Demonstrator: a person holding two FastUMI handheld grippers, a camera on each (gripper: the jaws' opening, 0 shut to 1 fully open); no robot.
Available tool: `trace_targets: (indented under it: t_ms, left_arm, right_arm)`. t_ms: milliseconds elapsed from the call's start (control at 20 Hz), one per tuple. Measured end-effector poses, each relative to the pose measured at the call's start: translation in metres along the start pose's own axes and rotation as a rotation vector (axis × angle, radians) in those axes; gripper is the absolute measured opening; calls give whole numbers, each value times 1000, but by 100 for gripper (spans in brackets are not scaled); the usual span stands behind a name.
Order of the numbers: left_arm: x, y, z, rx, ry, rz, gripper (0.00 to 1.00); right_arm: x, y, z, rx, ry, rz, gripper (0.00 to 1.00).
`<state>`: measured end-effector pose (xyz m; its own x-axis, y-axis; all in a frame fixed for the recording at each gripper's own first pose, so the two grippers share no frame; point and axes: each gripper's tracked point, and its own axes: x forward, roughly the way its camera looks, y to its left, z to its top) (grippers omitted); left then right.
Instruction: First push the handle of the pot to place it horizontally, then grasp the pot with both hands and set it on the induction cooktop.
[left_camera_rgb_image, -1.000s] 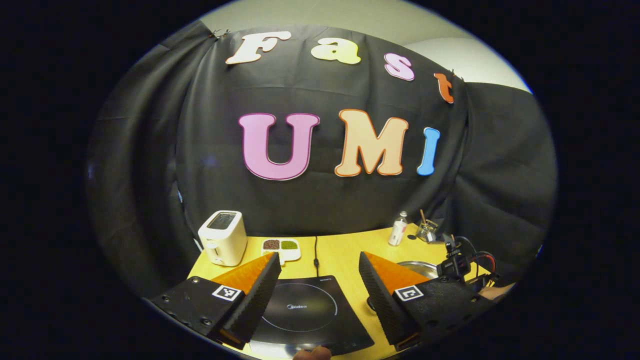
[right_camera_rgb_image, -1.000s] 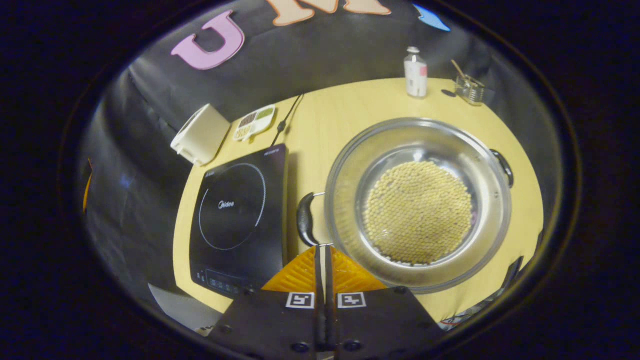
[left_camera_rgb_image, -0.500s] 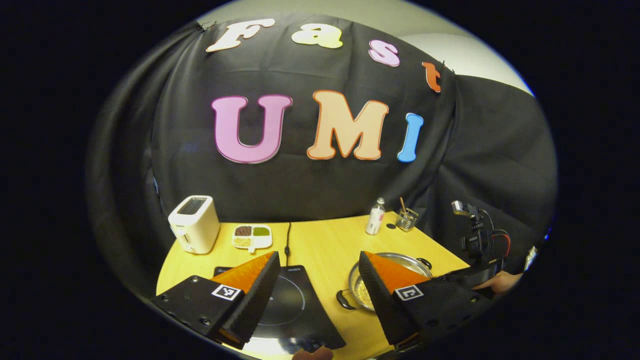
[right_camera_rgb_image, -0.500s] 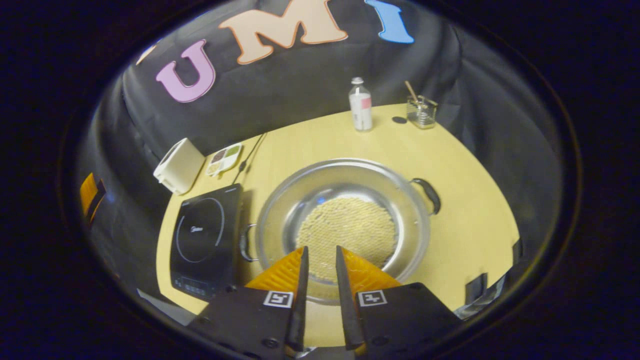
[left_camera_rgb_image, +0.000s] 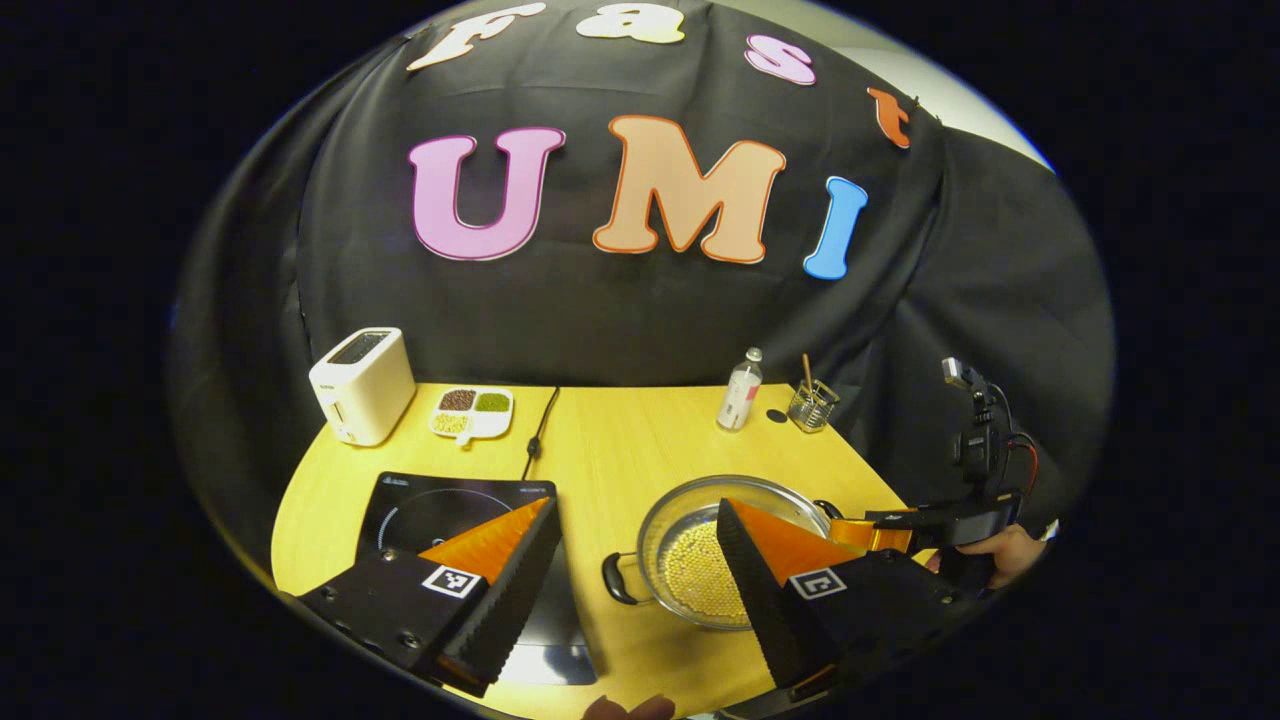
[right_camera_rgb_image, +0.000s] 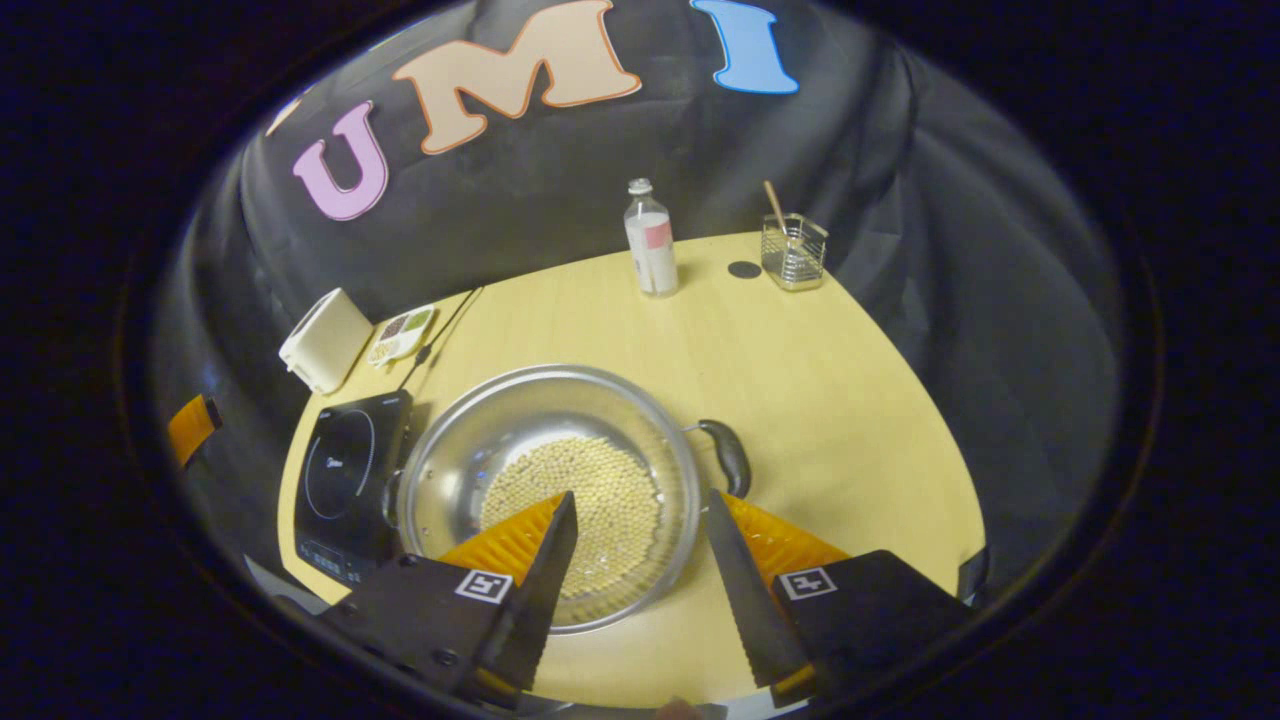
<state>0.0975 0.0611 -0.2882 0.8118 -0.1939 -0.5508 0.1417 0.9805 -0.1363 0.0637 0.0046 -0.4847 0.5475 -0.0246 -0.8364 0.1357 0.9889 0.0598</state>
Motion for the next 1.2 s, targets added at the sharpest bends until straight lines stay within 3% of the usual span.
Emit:
trace_targets:
  t_ms: [150, 250, 350, 550, 850, 1200]
  left_arm:
    - [19, -8, -30, -12, 78, 27, 96]
    - [31, -5, -53, -41, 135, 63, 96]
    - [40, 7, -77, -33, 203, 120, 96]
    - [62, 7, -107, -3, 287, 123, 96]
    - [99, 28, -149, -83, 404, 157, 96]
    - [128, 43, -177, -80, 484, 180, 94]
  right_arm:
    - [19, -22, 5, -95, -8, -2, 85]
    - [29, -26, 6, -117, 4, 21, 92]
    - [42, -29, 6, -115, 14, 45, 93]
    - [64, -34, 1, -112, 53, 64, 93]
    - [87, -37, -14, -137, 111, 75, 91]
    - [107, -38, -30, -118, 196, 85, 86]
